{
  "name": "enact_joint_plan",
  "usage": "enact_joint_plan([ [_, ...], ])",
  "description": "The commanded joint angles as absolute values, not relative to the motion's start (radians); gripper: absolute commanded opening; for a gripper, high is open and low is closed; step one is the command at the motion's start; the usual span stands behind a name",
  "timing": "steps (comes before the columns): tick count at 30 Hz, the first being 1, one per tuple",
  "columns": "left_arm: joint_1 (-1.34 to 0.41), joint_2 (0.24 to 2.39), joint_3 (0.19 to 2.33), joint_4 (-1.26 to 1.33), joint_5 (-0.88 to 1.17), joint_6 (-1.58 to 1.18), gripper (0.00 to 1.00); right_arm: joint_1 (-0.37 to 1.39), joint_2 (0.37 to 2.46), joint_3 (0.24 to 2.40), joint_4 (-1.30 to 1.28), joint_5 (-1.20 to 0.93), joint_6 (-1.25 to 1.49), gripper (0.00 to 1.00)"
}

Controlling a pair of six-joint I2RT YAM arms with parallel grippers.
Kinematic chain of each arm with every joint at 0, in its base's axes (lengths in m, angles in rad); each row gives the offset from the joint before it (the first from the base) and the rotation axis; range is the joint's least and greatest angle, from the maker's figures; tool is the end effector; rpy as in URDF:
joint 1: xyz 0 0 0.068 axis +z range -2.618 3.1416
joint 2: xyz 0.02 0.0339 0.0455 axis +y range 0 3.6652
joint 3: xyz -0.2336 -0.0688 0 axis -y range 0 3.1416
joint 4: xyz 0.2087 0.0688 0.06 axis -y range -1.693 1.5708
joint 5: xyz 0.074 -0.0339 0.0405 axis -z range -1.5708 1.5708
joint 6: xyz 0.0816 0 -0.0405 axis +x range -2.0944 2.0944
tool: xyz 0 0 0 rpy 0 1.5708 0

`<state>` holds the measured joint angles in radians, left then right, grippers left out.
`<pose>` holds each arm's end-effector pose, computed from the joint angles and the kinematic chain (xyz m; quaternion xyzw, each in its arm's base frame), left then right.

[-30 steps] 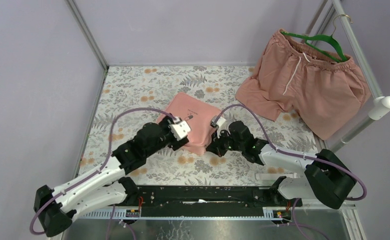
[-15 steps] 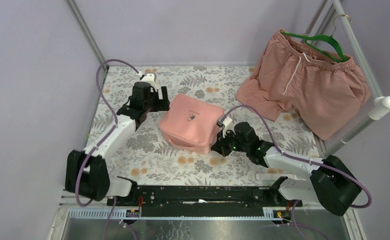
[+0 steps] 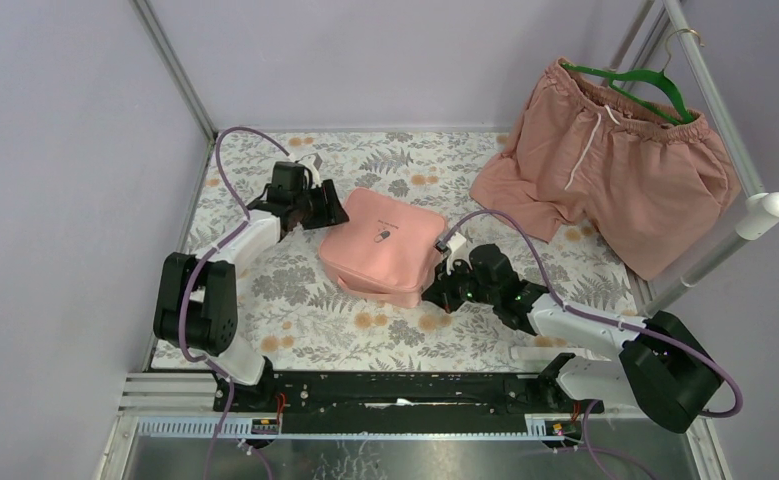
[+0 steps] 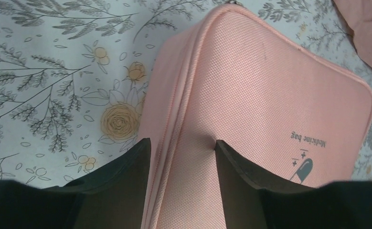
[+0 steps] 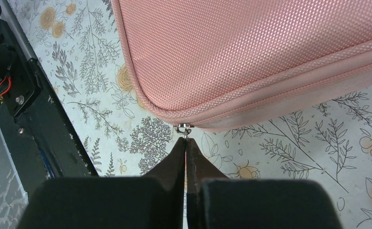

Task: Organize the medicine kit
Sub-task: Adjust the medicine box at the center of the board.

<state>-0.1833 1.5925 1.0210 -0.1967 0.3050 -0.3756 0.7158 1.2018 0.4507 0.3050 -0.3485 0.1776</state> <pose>0.3321 -0.0865 0.1791 -0.0283 0.9114 -0.2409 0.3325 0.1818 0.1950 0.1678 -0.3106 0.7786 0.3591 0.4102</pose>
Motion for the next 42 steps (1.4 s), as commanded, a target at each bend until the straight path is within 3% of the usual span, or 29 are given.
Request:
enact_joint_plan([
  [1,-0.178,1.603,1.037,-0.247,0.371,-0.387,0.54,0.7,1.168,0.451,0.303,-0.306,0.173,0.0],
  [10,-0.177,1.516,0.947,-0.299,0.335,-0.408,0.23,0.687,1.187,0.506,0.247,-0.222,0.112,0.0],
  [28,-0.178,1.157,0.734,-0.42,0.299,-0.484,0.23,0.547,1.481,0.819,0.196,-0.35,-0.169,0.0],
  [32,-0.177,1.102,0.747,-0.478,0.242,-0.482,0.29,0.54,1.54,0.891,0.146,-0.372,-0.22,0.01],
  [37,-0.178,1.027,0.82,-0.538,0.174,-0.437,0.47,0.535,1.557,0.893,0.149,-0.393,-0.231,0.0],
  [42,-0.269,0.924,0.792,-0.431,0.146,-0.254,0.58,0.534,1.55,0.875,0.154,-0.407,-0.229,0.0],
])
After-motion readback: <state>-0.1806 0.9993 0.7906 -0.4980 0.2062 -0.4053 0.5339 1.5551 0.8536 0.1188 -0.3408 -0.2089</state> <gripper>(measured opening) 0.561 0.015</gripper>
